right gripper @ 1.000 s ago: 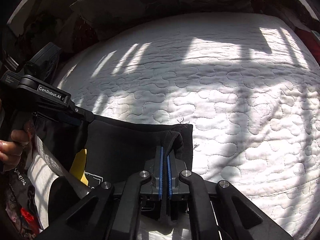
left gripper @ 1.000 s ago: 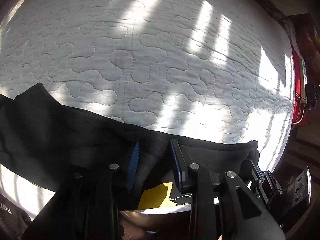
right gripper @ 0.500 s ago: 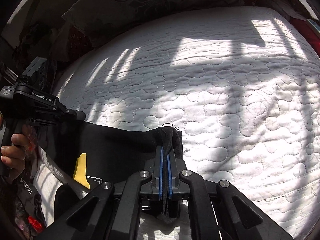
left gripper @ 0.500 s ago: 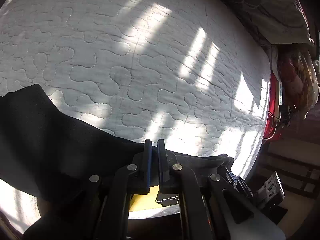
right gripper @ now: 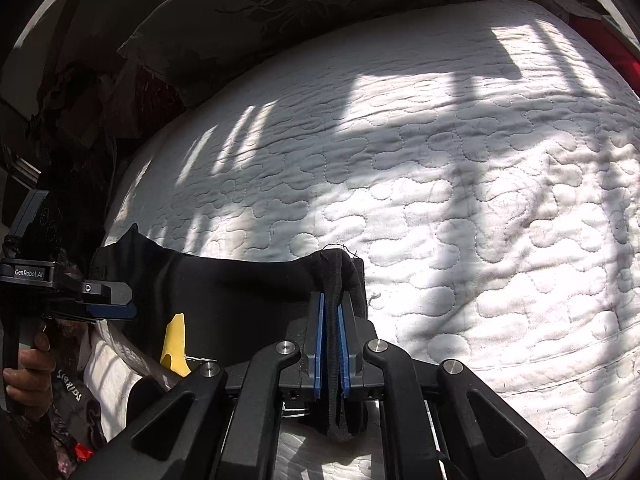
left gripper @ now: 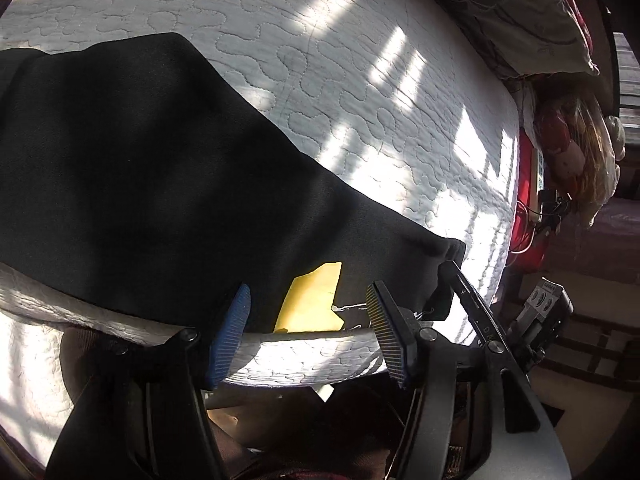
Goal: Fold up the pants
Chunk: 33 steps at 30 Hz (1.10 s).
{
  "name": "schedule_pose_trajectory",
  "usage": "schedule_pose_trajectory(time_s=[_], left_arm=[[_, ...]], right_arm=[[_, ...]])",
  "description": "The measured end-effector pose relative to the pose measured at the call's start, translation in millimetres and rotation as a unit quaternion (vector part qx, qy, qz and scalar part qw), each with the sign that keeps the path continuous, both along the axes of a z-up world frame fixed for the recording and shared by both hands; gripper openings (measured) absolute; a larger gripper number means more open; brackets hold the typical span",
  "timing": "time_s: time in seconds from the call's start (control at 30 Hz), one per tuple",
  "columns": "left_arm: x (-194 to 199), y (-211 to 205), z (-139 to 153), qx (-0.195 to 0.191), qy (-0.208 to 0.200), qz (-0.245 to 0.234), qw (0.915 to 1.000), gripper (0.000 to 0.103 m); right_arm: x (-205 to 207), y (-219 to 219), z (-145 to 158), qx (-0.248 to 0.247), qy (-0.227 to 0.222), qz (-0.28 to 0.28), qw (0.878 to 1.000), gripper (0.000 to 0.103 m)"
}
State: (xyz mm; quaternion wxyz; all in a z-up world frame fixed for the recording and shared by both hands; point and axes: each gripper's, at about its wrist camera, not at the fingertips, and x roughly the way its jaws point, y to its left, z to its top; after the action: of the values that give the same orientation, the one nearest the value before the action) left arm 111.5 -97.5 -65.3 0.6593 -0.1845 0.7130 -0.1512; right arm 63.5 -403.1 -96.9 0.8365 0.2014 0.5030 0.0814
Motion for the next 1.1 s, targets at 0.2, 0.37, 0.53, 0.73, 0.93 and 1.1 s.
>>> schedule_pose_trajectory(time_s=[0.2,0.37,0.53,0.73,0.93,1.1], left_arm=[[-41.5,11.5,-15.2,-0.061,0.01,0.029,0.9977,0.059],[-68.1,-41.9,-24.6,-0.106,0.027,0.022,0.9937,0.059],[-84.7,-88.4,-39.6,-0.145,0.049,0.055,0.9866,0.059],[-91.9,-97.9,-58.9,-0.129,0.062,0.097,0.9848,0.059],[-94.7,-84.5,-65.5,-0.139,0.074,0.129,0.9792,0.059],[-89.4,-78.8,-67.3,-0.138,0.066,0.156,0.9759,0.059]], right_arm=[[-18.7,-20.0,6.8,0.013,-0.006,-0.036,0.999,0.036],[-23.7,-33.4,-2.3,0.049,0.015,-0.059,0.997,0.037],[-27.8,-38.4,-2.5,0.06,0.021,-0.057,0.996,0.042],[-24.8,-52.9,3.2,0.087,0.016,-0.051,0.995,0.049],[11.9,-57.6,-6.1,0.127,0.046,-0.031,0.99,0.05],[51.7,-39.5,-22.8,0.177,0.109,0.051,0.977,0.052]])
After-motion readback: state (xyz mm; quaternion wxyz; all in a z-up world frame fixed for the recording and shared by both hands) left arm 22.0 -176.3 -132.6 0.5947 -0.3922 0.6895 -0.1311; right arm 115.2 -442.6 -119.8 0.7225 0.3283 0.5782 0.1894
